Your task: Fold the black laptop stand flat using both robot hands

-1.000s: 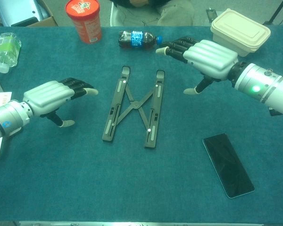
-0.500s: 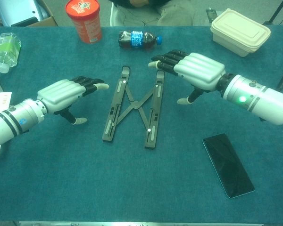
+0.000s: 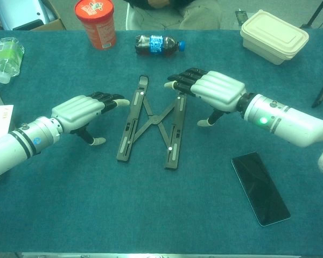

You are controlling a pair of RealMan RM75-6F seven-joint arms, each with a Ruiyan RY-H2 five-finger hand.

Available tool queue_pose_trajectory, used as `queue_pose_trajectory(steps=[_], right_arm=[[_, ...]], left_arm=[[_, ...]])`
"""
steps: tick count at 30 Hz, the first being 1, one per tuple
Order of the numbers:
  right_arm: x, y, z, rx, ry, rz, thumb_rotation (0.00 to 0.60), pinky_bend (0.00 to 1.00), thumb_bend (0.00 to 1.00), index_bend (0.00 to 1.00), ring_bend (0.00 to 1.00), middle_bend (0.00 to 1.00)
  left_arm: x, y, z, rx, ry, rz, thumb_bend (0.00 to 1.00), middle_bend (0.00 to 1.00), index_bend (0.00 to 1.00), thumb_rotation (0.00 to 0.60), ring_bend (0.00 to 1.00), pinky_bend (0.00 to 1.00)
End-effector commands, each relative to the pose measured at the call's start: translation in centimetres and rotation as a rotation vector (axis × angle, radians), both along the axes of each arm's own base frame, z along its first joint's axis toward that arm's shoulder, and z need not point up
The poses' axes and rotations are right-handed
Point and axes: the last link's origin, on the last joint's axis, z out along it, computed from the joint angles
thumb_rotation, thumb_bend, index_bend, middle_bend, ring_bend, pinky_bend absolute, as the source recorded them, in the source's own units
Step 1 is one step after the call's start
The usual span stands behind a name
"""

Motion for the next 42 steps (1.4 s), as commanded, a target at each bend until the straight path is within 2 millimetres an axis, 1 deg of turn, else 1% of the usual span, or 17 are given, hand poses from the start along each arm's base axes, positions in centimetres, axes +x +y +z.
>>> queue_pose_trajectory(steps=[1,13,22,32,42], right_arm=[[0.3,-0.1,-0.6,0.001,0.004,0.015,0.600,0.00,0.12,0.00,0.00,0.00],[1.1,-0.7,-2.6,-0.004,0.011,0.034,0.600,0.00,0.12,0.00,0.00,0.00],[1.8,-1.0,-3.4,-0.007,0.008,0.042,0.600,0.00,0.12,0.00,0.00,0.00],[2.7,-1.0,-4.2,-0.009,-0.005,0.055,0.600,0.00,0.12,0.00,0.00,0.00],[3.4,-1.2,-4.6,-0.020,-0.023,0.055,0.600,0.00,0.12,0.00,0.00,0.00]], left_arm=[[0.0,0.0,0.0,0.000,-0.006,0.004,0.25,0.00,0.00,0.600,0.00,0.00],[0.4,-0.1,-0.3,-0.009,-0.036,0.017,0.25,0.00,0.00,0.600,0.00,0.00],[0.4,0.1,-0.5,-0.014,-0.043,0.021,0.25,0.00,0.00,0.600,0.00,0.00],[0.7,-0.1,-0.7,-0.028,-0.045,0.013,0.25,0.00,0.00,0.600,0.00,0.00],[0.9,-0.3,-0.8,-0.034,-0.060,0.018,0.25,0.00,0.00,0.600,0.00,0.00]])
